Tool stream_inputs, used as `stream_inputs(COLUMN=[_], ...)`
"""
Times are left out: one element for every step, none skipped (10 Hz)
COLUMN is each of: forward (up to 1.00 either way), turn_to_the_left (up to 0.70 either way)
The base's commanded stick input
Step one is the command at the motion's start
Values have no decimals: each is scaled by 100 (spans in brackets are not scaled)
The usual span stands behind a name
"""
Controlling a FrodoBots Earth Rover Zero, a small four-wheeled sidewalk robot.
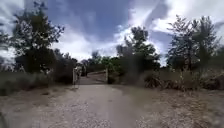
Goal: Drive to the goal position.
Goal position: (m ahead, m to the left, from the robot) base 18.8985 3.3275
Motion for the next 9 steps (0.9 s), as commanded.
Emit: stream_inputs(forward=[45, 45, 58, 60, 60, 60, 60, 60, 60], turn_to_the_left=[0, 0, 0, 12, 15, 15, 7, 0, 0])
